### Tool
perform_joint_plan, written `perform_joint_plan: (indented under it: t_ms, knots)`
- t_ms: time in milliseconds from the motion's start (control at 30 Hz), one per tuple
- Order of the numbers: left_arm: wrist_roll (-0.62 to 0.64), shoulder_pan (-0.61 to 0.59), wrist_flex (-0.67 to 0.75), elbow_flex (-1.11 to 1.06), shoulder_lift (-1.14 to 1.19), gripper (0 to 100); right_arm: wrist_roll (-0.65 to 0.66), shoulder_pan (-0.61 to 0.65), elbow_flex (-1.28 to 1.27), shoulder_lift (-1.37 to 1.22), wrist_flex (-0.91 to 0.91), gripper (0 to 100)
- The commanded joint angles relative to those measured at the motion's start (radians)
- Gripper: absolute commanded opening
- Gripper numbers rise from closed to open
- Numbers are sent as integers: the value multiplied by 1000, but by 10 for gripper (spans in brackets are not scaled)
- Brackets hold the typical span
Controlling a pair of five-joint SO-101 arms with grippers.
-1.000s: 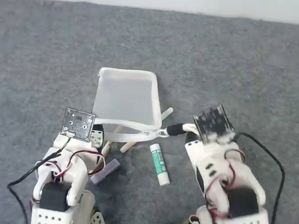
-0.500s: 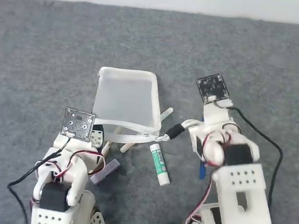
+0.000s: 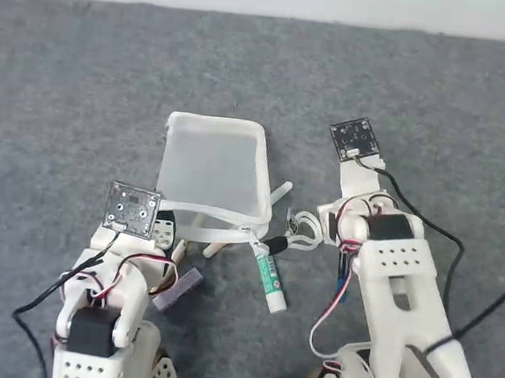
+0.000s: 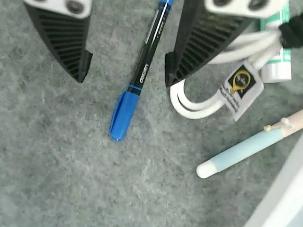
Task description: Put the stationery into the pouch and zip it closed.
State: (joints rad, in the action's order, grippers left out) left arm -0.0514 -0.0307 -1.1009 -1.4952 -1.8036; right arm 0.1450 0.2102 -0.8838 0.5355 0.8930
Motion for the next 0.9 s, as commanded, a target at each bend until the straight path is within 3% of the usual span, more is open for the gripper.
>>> perform_joint_plan:
  t_ms: [0,100,800,867]
  knots:
    - [-6,2,0,67,-20,12,-55,-31,112,-61,-18,217]
    - [-6,2,0,67,-20,12,-83,-61,173,-156,-21,165]
    - [-6,2,0,67,-20,13,-80,-67,465,-690,-18,156]
    - [-6,2,0,67,-20,13,-80,-67,470,-705,-18,120]
